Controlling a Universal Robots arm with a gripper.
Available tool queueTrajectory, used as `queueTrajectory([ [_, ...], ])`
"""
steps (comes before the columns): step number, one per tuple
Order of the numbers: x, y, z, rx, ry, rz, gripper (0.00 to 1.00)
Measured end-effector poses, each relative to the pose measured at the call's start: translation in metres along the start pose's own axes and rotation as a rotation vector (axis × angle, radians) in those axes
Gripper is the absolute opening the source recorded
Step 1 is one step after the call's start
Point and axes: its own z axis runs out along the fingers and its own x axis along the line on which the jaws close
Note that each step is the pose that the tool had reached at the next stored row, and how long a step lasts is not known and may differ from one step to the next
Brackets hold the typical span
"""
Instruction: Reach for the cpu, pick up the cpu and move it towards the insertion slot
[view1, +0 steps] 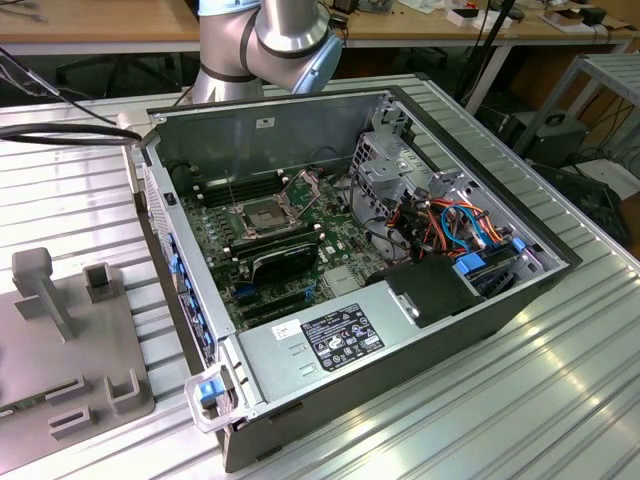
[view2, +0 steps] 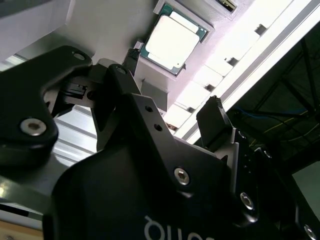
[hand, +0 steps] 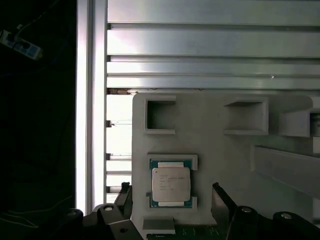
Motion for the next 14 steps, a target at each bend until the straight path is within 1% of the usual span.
queueTrajectory([
  [3,0.0001,-0.0002,0.0060,0.0029,0.0003,-0.006,0.74],
  [4,0.0002,-0.0002,0.0087,0.0066,0.0001,-0.006,0.74],
  [5,0.0002,-0.0002,0.0094,0.0115,0.0003,-0.005,0.74],
  [6,0.0002,-0.0003,0.0104,0.0143,0.0002,-0.003,0.74],
  [7,0.0001,-0.0005,0.0130,0.0168,-0.0001,0.009,0.74],
  [12,0.0003,-0.0008,0.0215,0.0175,-0.0016,0.057,0.74],
  [14,0.0003,-0.0008,0.0215,0.0177,-0.0014,0.058,0.74],
])
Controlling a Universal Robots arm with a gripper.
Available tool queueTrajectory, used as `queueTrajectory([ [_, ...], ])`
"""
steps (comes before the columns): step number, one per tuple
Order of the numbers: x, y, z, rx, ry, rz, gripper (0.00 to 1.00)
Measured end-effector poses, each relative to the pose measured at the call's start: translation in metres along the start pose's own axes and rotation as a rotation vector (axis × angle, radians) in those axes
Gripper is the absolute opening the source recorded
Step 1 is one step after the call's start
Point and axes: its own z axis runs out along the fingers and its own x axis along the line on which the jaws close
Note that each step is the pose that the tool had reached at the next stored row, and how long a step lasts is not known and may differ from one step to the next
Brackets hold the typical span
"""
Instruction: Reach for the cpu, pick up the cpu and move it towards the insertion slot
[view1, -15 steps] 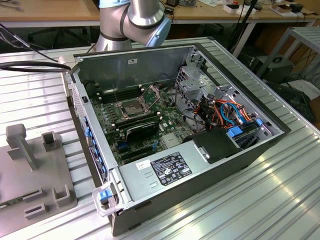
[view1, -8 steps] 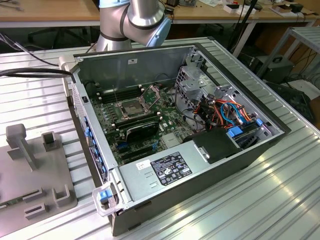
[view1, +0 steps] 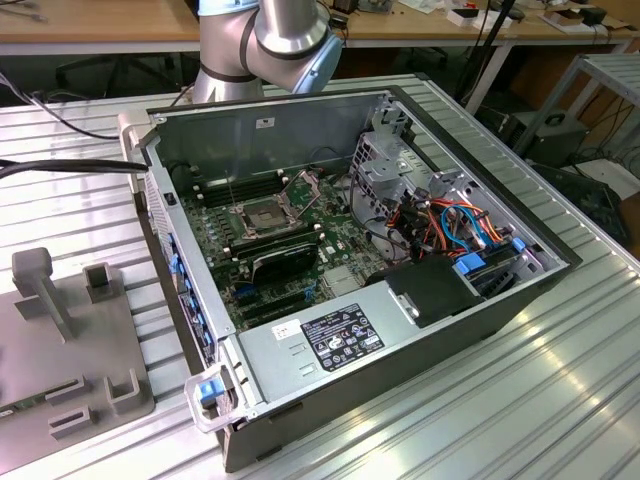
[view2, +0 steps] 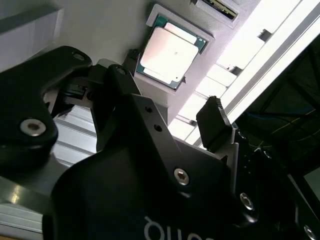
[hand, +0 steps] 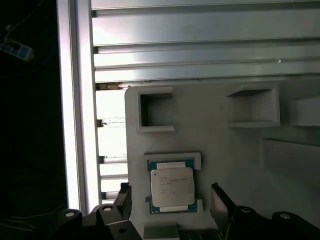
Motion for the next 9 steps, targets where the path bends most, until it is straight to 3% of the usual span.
queueTrajectory([
  [9,0.0000,0.0000,0.0029,-0.0002,-0.0003,0.000,0.74],
])
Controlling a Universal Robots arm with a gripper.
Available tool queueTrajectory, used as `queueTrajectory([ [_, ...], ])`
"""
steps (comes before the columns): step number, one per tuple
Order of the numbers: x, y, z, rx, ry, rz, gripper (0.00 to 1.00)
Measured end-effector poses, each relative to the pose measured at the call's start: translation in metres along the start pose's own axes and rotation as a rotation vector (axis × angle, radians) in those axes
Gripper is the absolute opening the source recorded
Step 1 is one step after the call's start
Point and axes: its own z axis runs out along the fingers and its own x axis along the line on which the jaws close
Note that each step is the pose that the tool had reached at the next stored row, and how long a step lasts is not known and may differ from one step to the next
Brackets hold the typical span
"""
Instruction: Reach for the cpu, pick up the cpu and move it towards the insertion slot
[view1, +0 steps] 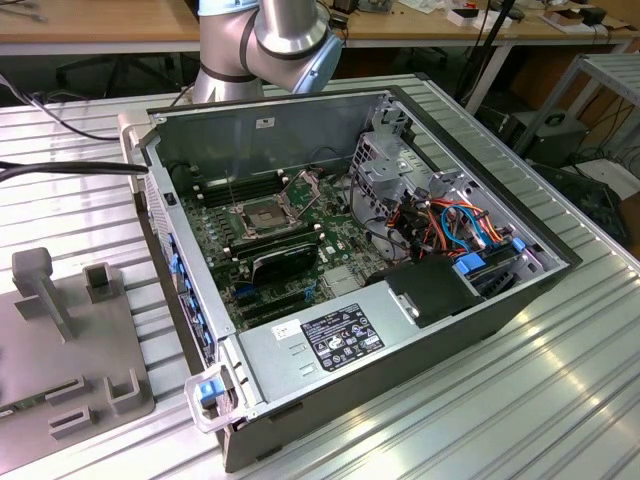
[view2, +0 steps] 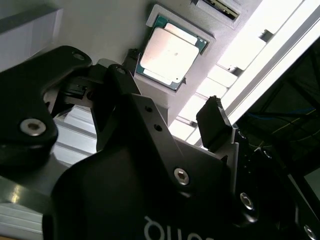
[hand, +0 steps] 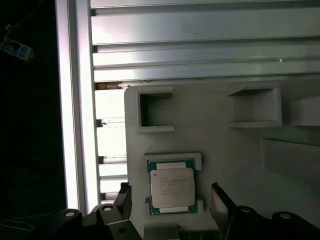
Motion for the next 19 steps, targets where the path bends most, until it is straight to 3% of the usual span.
queueTrajectory([
  [8,0.0000,-0.0011,0.0063,0.0000,0.0001,0.000,0.74],
  [10,0.0001,-0.0016,0.0114,0.0000,0.0001,0.000,0.74],
  [11,-0.0004,-0.0022,0.0174,0.0000,0.0000,0.000,0.74],
  [19,-0.0009,-0.0026,0.0319,0.0002,0.0001,0.000,0.74],
])
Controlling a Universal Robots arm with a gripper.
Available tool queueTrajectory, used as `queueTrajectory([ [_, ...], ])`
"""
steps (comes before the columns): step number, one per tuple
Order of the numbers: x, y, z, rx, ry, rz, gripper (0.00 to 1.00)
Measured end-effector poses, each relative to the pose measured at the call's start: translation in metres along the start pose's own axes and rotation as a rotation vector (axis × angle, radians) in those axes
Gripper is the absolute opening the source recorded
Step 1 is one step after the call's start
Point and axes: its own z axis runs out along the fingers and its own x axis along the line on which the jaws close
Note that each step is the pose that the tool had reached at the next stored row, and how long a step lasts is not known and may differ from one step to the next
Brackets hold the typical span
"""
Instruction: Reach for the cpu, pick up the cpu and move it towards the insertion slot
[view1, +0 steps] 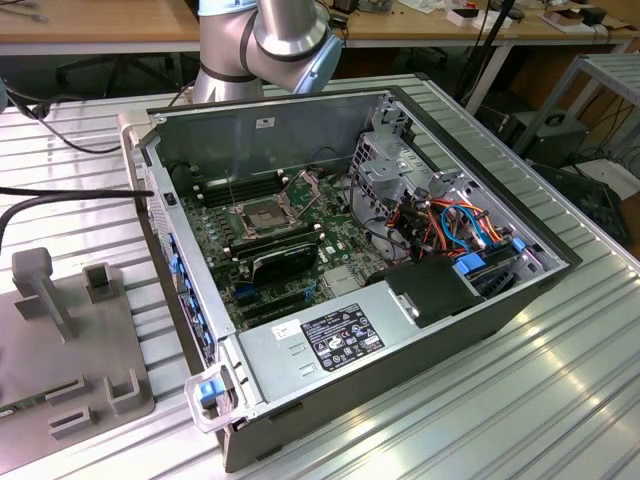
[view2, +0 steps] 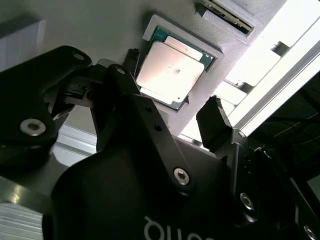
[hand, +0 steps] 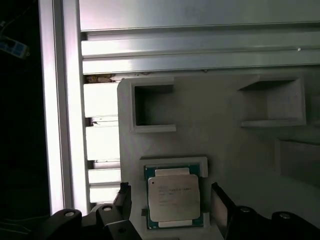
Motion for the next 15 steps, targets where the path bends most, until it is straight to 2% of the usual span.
queueTrajectory([
  [4,-0.0003,-0.0002,0.0095,0.0001,0.0000,0.000,0.74],
  [7,-0.0005,-0.0002,0.0128,0.0003,0.0000,0.000,0.74],
  [15,-0.0006,-0.0003,0.0142,0.0002,-0.0001,0.000,0.74],
])
